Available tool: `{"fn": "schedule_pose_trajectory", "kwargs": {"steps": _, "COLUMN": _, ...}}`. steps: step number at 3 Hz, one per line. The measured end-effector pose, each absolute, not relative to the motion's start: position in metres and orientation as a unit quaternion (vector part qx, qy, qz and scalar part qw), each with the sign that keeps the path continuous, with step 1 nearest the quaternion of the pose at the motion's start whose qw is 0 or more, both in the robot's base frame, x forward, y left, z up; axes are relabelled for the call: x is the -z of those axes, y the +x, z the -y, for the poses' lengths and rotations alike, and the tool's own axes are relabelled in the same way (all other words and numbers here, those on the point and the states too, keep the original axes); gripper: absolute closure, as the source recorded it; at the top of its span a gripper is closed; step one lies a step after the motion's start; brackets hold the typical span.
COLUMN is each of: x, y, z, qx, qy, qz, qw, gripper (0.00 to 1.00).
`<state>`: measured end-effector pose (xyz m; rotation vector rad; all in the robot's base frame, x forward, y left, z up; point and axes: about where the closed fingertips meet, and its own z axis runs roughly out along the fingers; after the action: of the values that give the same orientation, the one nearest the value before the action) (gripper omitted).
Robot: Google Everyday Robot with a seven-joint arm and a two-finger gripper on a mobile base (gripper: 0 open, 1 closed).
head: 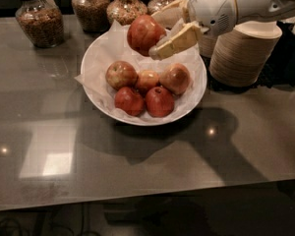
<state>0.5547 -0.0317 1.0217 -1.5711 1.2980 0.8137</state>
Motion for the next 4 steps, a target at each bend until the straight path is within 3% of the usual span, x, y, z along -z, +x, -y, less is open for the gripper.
{"fn": "schedule_pose_trajectory", "kwargs": {"steps": 3, "x": -1.0217, "y": 0.5547, "z": 0.0316, "qx": -0.33, "qy": -0.637, "qz": -0.526, "qw": 0.456, "gripper": 0.11}}
{"fn": "schedule_pose_trajectory", "kwargs": {"steps": 4, "x": -1.0217, "y": 0.5547, "z": 0.0316, "qx": -0.33, "qy": -0.637, "qz": -0.526, "qw": 0.456, "gripper": 0.0}}
